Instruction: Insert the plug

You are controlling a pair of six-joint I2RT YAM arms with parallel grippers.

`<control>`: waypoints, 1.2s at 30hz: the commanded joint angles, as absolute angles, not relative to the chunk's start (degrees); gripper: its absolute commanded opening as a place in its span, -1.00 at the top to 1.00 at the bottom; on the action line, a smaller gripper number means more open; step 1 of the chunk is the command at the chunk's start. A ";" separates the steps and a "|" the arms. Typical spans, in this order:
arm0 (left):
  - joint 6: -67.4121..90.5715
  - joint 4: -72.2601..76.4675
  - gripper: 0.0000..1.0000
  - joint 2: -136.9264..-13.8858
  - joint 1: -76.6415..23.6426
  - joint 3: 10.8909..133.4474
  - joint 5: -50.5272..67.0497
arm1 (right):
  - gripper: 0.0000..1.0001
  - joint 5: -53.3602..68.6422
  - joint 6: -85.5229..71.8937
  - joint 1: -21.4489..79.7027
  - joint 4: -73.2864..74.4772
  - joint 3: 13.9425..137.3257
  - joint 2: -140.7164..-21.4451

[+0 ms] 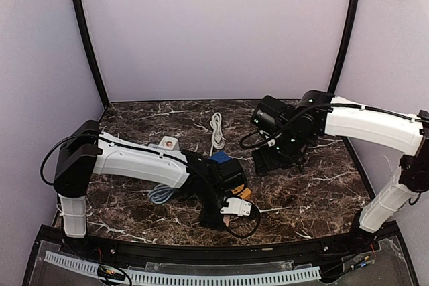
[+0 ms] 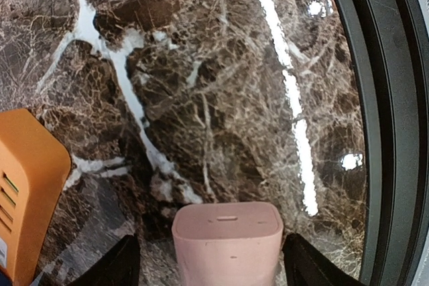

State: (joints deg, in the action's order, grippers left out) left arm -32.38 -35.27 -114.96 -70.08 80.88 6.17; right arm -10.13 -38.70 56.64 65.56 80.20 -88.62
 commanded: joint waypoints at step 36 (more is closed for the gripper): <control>-27.17 -37.43 0.92 -112.27 -71.21 87.24 5.12 | -0.72 -10.74 -39.17 54.67 62.84 75.64 -84.89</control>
